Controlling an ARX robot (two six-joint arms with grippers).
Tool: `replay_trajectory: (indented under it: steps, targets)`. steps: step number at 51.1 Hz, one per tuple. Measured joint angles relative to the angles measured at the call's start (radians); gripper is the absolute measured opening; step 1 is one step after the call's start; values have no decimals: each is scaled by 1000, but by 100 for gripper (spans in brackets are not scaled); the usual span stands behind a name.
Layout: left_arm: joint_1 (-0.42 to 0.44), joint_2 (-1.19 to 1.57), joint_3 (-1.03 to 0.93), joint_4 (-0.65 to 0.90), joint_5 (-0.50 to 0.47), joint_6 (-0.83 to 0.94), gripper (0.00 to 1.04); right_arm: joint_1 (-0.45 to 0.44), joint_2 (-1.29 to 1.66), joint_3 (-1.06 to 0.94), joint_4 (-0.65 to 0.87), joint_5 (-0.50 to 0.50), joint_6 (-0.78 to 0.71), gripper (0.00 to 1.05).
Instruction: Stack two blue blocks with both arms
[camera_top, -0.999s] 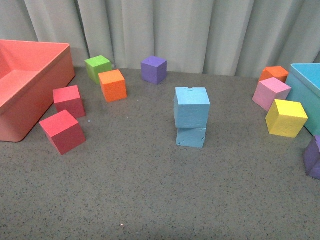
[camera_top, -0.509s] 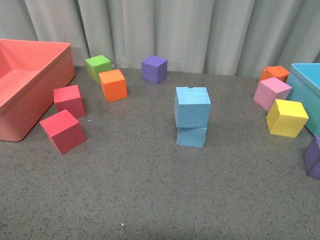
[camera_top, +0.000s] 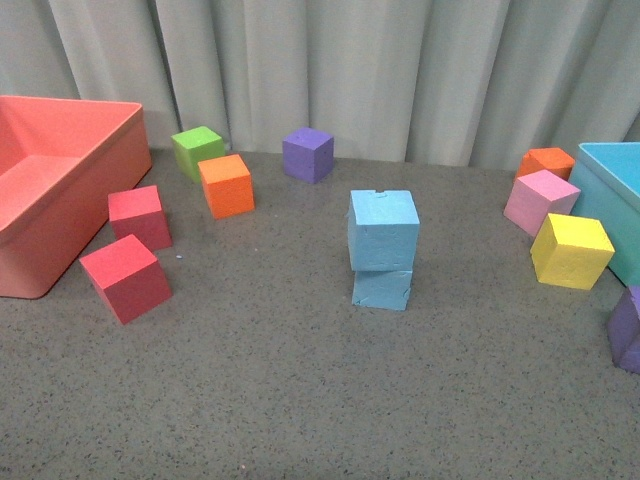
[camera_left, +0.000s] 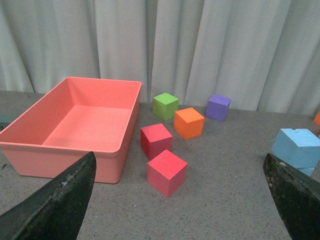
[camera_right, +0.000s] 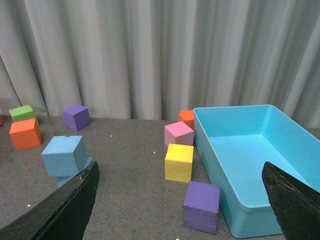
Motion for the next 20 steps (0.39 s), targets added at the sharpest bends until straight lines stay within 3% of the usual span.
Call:
replay_trajectory:
  steps: [20]
  targets:
    - [0, 0, 0, 0, 0, 0, 98, 0, 0, 0, 0, 0, 0, 95]
